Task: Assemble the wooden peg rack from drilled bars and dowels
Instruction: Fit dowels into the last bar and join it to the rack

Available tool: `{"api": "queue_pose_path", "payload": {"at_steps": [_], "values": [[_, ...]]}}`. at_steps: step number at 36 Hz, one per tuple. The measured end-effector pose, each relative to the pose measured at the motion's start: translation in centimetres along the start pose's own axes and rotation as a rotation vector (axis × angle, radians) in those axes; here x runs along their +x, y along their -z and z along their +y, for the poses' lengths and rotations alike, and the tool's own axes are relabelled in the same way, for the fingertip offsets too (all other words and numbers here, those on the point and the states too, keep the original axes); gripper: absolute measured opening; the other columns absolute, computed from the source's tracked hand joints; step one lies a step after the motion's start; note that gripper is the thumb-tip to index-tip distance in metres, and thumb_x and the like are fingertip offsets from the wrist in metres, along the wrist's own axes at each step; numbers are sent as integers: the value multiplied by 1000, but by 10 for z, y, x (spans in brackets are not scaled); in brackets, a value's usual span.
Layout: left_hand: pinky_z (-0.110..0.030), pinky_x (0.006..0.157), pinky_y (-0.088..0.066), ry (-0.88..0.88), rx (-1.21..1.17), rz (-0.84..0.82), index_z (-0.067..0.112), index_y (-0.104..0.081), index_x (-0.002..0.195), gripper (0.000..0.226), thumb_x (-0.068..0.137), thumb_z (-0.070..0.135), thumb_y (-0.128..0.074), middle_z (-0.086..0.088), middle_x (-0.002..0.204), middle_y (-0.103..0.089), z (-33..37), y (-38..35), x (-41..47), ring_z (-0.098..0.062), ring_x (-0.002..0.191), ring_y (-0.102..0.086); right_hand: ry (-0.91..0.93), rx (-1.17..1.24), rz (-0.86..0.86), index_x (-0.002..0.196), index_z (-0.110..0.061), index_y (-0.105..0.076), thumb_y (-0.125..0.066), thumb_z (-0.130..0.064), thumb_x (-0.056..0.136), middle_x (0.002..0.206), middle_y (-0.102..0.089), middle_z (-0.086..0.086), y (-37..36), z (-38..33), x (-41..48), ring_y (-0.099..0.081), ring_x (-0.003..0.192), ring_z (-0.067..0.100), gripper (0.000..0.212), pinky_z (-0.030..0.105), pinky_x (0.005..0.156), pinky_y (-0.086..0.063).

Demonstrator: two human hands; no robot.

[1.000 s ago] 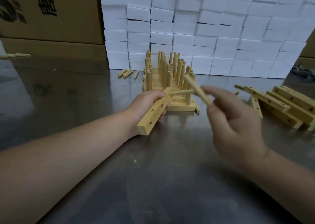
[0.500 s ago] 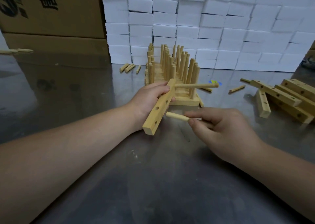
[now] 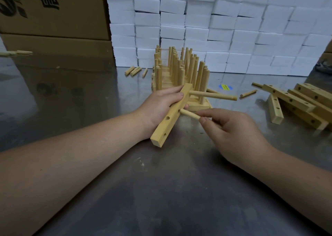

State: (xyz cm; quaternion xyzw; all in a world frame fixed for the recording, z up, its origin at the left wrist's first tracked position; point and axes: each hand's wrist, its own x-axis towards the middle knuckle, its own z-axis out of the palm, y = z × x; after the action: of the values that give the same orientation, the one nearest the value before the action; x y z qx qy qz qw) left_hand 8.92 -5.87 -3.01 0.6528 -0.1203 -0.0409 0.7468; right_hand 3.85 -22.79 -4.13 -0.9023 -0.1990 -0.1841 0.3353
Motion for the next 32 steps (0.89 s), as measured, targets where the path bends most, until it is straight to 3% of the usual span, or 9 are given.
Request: {"api": "queue_pose_path", "payload": {"at_steps": [3, 7, 15, 19, 23, 26, 29, 32], "values": [[-12, 48, -46, -5, 3, -6, 24, -59, 112, 25, 94, 11, -48, 7, 63, -70, 1, -2, -2, -3, 56, -65, 36, 3, 20, 96, -33, -69, -53, -28, 85, 54, -52, -36, -1, -1, -2, -50, 57, -11, 20, 14, 52, -34], [-13, 49, -47, -7, 28, -24, 30, -61, 100, 22, 94, 12, -48, 5, 63, -70, 1, -2, -3, -2, 57, -65, 71, -58, 23, 104, -30, -71, -52, -31, 83, 55, -49, -40, 0, -2, -3, -49, 57, -13, 29, 18, 51, -30], [-15, 50, -46, -2, 102, -34, 25, -65, 100, 15, 93, 21, -53, 2, 79, -74, -4, -5, -3, -1, 61, -63, 55, -65, -13, 105, -37, -69, -49, -43, 79, 51, -51, -30, 4, 3, 1, -50, 59, -13, 33, 20, 53, -30], [-16, 50, -46, 53, -31, -49, 20, -67, 98, 17, 93, 20, -51, -2, 81, -74, 0, -8, -3, -6, 63, -64, 97, -68, -8, 106, -35, -69, -51, -41, 81, 62, -58, -25, 6, 2, 0, -53, 62, -7, 31, 24, 57, -41], [-19, 55, -48, 100, -118, -126, 17, -68, 102, 25, 95, 22, -44, -4, 88, -73, 3, -9, -5, -10, 70, -62, 167, -141, 41, 106, -32, -70, -60, -32, 84, 58, -52, -23, 8, 0, -1, -49, 53, -3, 24, 23, 52, -40], [-21, 57, -46, 72, -78, -117, 19, -63, 110, 26, 95, 15, -42, -3, 90, -73, 1, -10, -7, -10, 68, -61, 151, -138, 70, 103, -32, -71, -63, -28, 84, 60, -52, -24, 5, 2, -1, -53, 65, 2, 21, 20, 53, -38], [-20, 59, -47, 44, -47, -102, 24, -64, 107, 26, 95, 13, -43, -1, 92, -73, -1, -11, -7, -9, 69, -61, 129, -108, 72, 101, -31, -71, -63, -25, 86, 64, -58, -23, 1, 4, 0, -49, 61, -10, 18, 13, 55, -34], [-19, 59, -49, 18, -40, -96, 22, -63, 111, 27, 95, 13, -44, 0, 92, -73, 0, -11, -7, -7, 71, -63, 70, -19, 46, 99, -30, -72, -59, -27, 88, 64, -59, -27, -1, 4, 2, -52, 74, -4, 17, 18, 59, -40]]}}
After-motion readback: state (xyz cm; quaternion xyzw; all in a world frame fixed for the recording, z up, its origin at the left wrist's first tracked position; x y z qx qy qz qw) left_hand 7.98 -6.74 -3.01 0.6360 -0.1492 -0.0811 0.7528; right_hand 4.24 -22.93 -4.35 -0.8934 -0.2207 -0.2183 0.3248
